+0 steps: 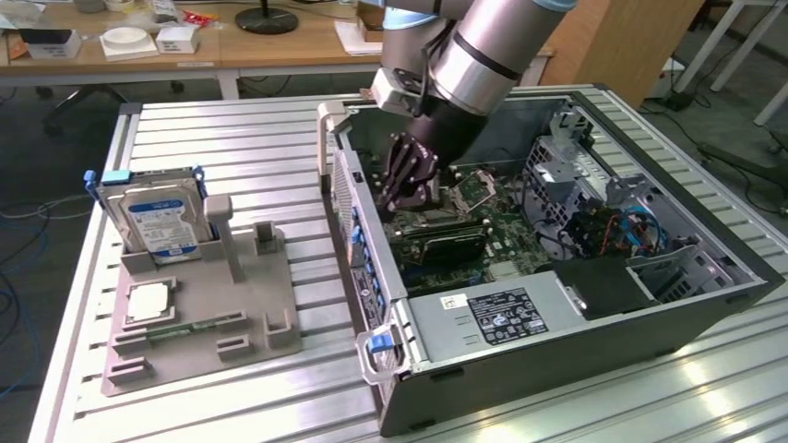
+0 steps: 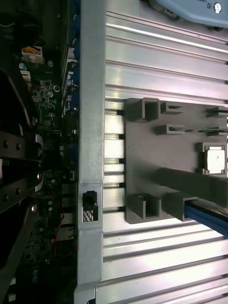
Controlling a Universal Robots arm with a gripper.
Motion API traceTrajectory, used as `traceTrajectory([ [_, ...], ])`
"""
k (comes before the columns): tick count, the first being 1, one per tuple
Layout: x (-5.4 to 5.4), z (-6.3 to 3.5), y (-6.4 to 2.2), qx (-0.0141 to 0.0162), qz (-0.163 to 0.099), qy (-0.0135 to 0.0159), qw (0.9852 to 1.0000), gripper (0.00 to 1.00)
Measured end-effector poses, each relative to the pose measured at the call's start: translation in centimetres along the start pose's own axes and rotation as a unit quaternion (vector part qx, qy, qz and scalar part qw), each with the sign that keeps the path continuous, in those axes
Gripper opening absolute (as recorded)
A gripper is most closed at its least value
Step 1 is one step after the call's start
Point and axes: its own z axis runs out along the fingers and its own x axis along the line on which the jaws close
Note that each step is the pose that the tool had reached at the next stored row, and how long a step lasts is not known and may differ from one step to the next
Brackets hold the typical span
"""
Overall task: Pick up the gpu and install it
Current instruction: 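Press down on the gpu until it lock into place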
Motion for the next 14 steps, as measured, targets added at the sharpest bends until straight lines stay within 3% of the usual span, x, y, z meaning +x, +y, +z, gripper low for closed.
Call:
traceTrajectory([
  [2, -0.02, -0.05, -0.15, 0.0046, 0.0, -0.0001, 1.0, 0.1],
  [9, -0.01, -0.69, 0.02, 0.0047, 0.0, 0.0007, 1.0, 0.1],
  [14, 0.0, -0.45, 0.25, 0.0046, 0.0, 0.0008, 1.0, 0.1],
])
